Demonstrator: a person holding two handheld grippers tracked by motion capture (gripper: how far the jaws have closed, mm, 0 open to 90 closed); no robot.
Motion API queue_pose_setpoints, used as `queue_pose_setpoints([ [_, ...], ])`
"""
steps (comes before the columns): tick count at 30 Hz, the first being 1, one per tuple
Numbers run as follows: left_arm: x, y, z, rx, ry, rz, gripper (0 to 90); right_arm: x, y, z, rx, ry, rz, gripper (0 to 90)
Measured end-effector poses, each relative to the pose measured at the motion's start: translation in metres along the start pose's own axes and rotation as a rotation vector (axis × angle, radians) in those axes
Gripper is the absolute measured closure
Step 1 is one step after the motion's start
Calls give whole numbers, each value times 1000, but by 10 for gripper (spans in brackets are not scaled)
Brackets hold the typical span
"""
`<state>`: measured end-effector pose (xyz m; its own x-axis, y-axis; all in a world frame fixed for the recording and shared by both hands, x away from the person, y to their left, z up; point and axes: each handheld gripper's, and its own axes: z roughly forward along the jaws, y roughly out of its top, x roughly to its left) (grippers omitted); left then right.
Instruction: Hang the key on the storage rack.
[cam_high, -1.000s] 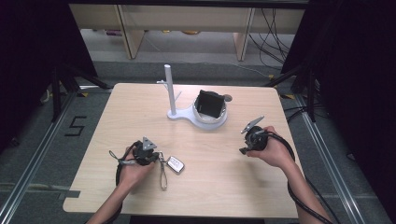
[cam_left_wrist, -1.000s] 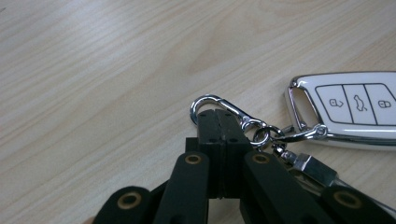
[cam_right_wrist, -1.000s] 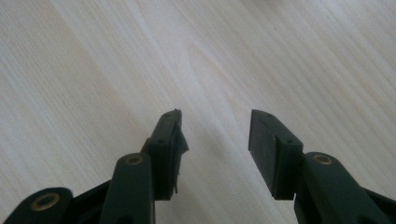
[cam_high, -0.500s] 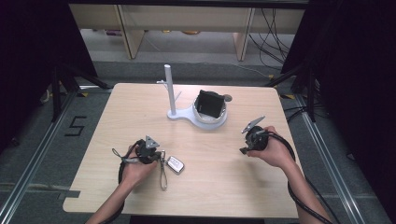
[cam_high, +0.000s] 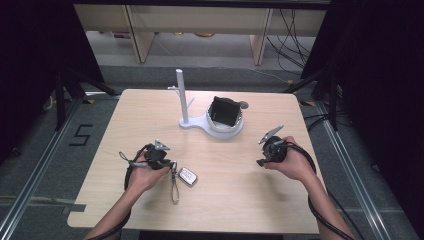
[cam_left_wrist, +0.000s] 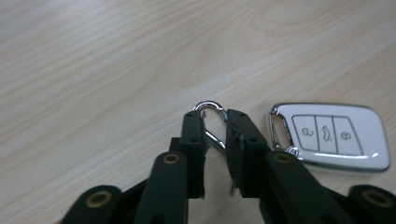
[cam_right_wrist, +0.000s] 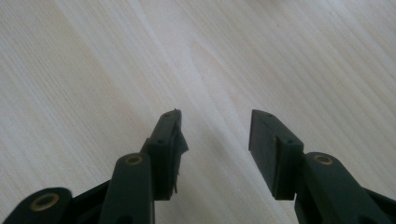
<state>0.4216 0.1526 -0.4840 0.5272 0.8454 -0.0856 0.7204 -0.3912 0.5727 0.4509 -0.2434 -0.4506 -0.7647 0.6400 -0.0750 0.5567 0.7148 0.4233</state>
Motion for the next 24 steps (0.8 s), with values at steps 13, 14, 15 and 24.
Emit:
queue_pose_setpoints([
  [13,0,27,9,229,-2,-174,538,1,-1,1,18,7,11,550],
  [14,-1,29,11,220,-1,-181,535,1,-1,0,19,2,8,550],
  [15,0,30,11,223,2,-175,535,2,-1,1,21,3,12,550],
  [24,1,30,17,239,6,-178,531,3,0,4,13,4,-3,549],
])
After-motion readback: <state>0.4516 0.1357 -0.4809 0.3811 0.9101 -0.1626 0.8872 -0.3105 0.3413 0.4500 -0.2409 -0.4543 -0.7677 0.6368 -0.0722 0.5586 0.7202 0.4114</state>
